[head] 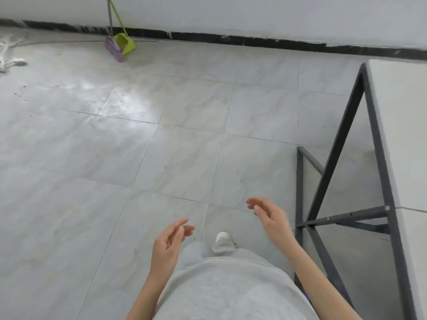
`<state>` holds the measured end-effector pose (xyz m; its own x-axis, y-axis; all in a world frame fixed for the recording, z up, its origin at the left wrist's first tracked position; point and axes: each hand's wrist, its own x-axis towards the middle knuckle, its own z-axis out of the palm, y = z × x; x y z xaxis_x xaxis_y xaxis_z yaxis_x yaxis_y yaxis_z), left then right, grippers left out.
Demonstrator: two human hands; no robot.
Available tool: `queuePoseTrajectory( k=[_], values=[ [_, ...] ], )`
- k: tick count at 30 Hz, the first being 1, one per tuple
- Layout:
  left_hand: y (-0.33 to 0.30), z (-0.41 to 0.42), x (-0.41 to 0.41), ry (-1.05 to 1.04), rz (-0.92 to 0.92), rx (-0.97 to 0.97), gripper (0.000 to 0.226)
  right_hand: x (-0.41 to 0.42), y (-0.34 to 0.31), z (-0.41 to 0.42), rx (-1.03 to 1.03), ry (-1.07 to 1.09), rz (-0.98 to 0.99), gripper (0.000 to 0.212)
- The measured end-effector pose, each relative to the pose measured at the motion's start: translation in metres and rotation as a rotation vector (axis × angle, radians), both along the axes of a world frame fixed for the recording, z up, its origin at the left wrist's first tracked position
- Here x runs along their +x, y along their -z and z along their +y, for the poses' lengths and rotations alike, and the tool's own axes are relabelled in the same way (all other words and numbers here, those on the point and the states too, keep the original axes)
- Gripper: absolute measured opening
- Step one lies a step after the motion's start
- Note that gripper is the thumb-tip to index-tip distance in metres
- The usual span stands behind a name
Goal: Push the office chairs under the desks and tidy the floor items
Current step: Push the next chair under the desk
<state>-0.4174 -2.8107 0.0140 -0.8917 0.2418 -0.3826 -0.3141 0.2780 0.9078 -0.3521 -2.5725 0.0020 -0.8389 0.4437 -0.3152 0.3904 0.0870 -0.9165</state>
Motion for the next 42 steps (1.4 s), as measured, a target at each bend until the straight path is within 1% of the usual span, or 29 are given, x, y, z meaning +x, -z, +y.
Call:
queuePoseTrajectory(
  k=[4,8,13,17,21,24,27,29,31,34,38,40,42],
  values=[
    [0.003,0.038,-0.073,-0.002,-0.043,-0.019,0.024,-0.112,-0.025,0.060,0.012,0.019,0.099,0.028],
    [0.019,0.103,-0.180,0.050,-0.037,-0.027,0.025,-0.204,-0.011,0.123,0.003,0.083,0.109,0.029],
    [0.023,0.219,-0.330,0.248,0.009,-0.011,0.028,-0.284,0.018,0.199,-0.003,0.210,-0.004,0.033],
    [-0.004,0.328,-0.446,0.452,0.067,0.012,0.028,-0.318,0.019,0.251,-0.020,0.389,-0.071,0.038],
    [-0.030,0.438,-0.533,0.661,0.114,0.010,0.027,-0.349,0.010,0.300,-0.027,0.555,-0.111,0.037],
    [-0.032,0.514,-0.578,0.743,0.126,0.024,0.026,-0.383,0.016,0.346,-0.053,0.660,-0.105,0.036],
    [-0.016,0.586,-0.618,0.772,0.120,0.031,0.026,-0.434,0.031,0.419,-0.029,0.708,-0.083,0.038],
    [-0.005,0.627,-0.641,0.754,0.103,0.007,0.027,-0.473,0.037,0.476,-0.022,0.701,-0.061,0.039],
    [0.006,0.663,-0.660,0.691,0.060,-0.017,0.028,-0.511,0.038,0.540,-0.021,0.660,-0.044,0.039],
    [0.010,0.715,-0.690,0.631,0.020,-0.042,0.027,-0.563,0.023,0.636,0.025,0.626,0.006,0.039],
    [0.007,0.803,-0.734,0.656,0.049,-0.089,0.026,-0.613,-0.008,0.757,0.067,0.660,0.085,0.032],
    [0.004,0.837,-0.748,0.664,0.036,-0.086,0.027,-0.626,-0.017,0.794,0.081,0.674,0.115,0.030],
    [0.007,0.894,-0.765,0.699,0.036,-0.076,0.027,-0.637,-0.014,0.842,0.082,0.724,0.135,0.030]
  ],
)
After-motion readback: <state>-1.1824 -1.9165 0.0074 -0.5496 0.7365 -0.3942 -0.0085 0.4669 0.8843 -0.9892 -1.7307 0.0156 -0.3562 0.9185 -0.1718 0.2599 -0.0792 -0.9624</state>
